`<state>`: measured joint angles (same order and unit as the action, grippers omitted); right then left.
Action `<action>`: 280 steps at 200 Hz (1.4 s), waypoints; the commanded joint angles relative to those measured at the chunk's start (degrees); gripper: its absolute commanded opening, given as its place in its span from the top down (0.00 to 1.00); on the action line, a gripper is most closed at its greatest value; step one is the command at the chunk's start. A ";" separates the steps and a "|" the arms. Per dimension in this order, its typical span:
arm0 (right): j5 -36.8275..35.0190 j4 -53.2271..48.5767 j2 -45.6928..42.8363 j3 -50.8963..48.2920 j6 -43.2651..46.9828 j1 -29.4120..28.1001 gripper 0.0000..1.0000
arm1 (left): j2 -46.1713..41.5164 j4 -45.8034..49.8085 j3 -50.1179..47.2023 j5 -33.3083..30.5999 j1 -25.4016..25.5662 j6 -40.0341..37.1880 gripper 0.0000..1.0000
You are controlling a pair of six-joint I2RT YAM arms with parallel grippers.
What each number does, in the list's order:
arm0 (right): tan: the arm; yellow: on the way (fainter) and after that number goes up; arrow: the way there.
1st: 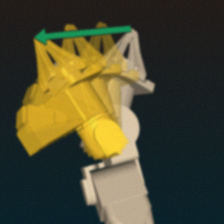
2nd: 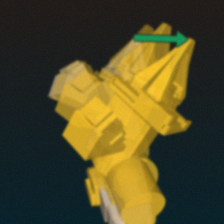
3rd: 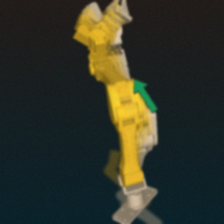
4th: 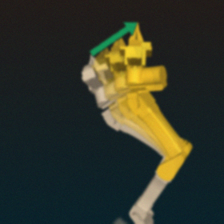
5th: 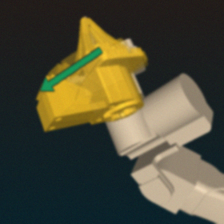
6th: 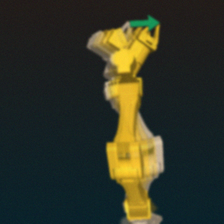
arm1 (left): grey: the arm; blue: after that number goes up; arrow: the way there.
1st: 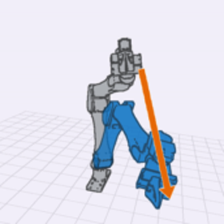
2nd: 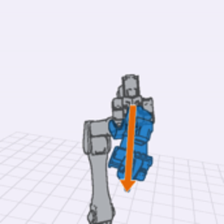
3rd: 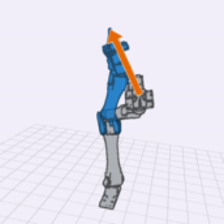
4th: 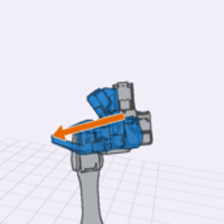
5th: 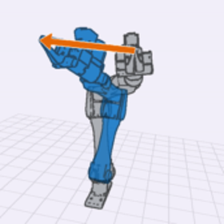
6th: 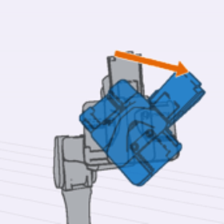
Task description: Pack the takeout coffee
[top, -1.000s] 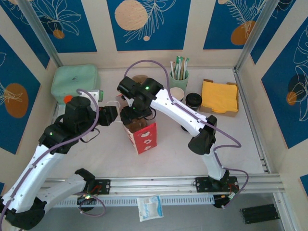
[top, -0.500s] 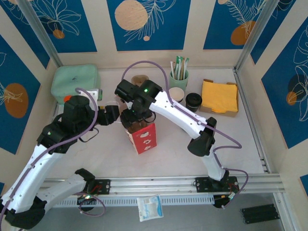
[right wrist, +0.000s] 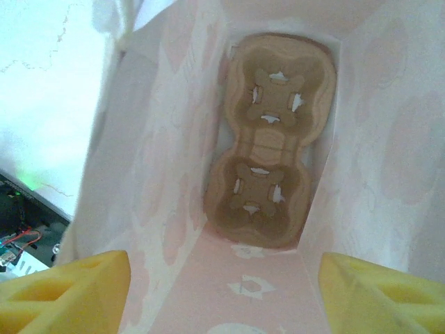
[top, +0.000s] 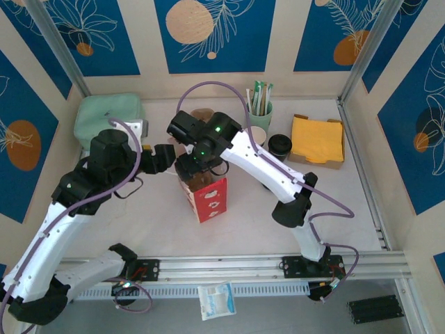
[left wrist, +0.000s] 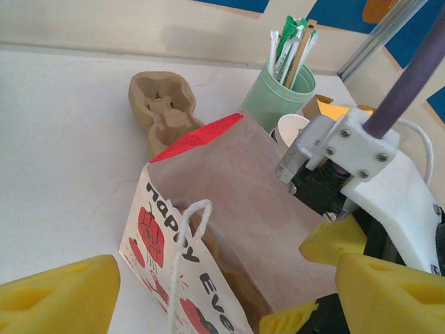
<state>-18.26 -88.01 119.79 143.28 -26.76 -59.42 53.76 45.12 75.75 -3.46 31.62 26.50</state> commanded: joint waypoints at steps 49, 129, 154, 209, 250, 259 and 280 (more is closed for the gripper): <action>-0.56 -2.24 -4.65 2.78 1.22 -0.61 0.28 | 1.46 2.15 4.83 -0.45 -0.33 -1.53 0.06; 2.35 0.53 -7.72 4.72 2.30 0.10 0.28 | 2.67 3.10 8.76 0.57 -0.38 -1.15 0.01; 2.35 1.23 -8.98 4.88 2.76 0.62 0.28 | 3.00 2.93 10.44 2.17 -0.32 -0.45 0.01; -0.11 1.74 -14.76 1.20 2.18 3.05 0.28 | 5.14 0.14 12.74 6.16 0.80 1.98 0.01; -0.81 4.79 -22.14 -8.76 0.97 7.39 0.28 | 6.92 -1.92 13.57 4.34 6.03 2.51 0.01; -0.72 5.67 -23.74 -11.47 0.75 8.60 0.28 | 7.51 -2.13 13.93 3.57 7.63 2.45 0.00; 0.99 7.38 -27.24 -17.67 0.30 12.53 0.28 | 9.34 -2.28 15.65 0.54 11.99 1.41 0.01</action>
<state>-18.24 -83.02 95.68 131.17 -25.39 -50.33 61.78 45.08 88.16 0.12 39.79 28.27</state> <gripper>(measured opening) 0.724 0.994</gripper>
